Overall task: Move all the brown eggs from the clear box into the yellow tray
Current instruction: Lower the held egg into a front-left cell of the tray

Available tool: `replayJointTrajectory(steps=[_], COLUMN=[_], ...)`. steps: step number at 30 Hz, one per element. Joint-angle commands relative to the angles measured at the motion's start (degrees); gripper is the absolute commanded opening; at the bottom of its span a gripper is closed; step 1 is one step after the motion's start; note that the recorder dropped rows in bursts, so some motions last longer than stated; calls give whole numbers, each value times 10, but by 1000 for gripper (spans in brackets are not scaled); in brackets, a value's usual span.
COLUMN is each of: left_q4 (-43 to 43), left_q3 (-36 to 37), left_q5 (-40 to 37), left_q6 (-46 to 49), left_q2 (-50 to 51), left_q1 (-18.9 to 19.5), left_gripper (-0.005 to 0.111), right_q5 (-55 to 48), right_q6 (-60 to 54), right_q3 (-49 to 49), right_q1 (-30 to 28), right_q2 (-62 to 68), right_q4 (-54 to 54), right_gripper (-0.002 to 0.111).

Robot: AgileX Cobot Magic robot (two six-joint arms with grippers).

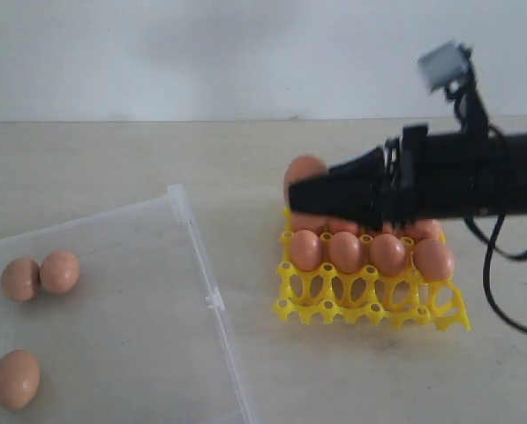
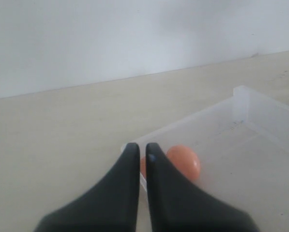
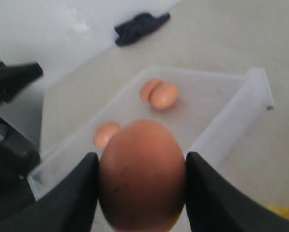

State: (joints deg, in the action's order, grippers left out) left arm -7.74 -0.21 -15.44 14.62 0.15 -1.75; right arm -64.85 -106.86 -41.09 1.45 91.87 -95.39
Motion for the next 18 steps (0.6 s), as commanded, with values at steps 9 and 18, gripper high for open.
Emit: replayJointTrajectory(steps=[9,18], left_q4=[-4,-4], left_q3=[2,2], left_q5=[4,4], left_q6=[0,0], left_q2=[-2,-2], left_q1=[-2,-2], left_gripper=[4,4], right_q5=[231,226], right_q6=[-152,-152], right_q3=[41,30], right_q1=[46,71], right_q2=[8,62], right_q4=[-46,-46], right_gripper=[0,0])
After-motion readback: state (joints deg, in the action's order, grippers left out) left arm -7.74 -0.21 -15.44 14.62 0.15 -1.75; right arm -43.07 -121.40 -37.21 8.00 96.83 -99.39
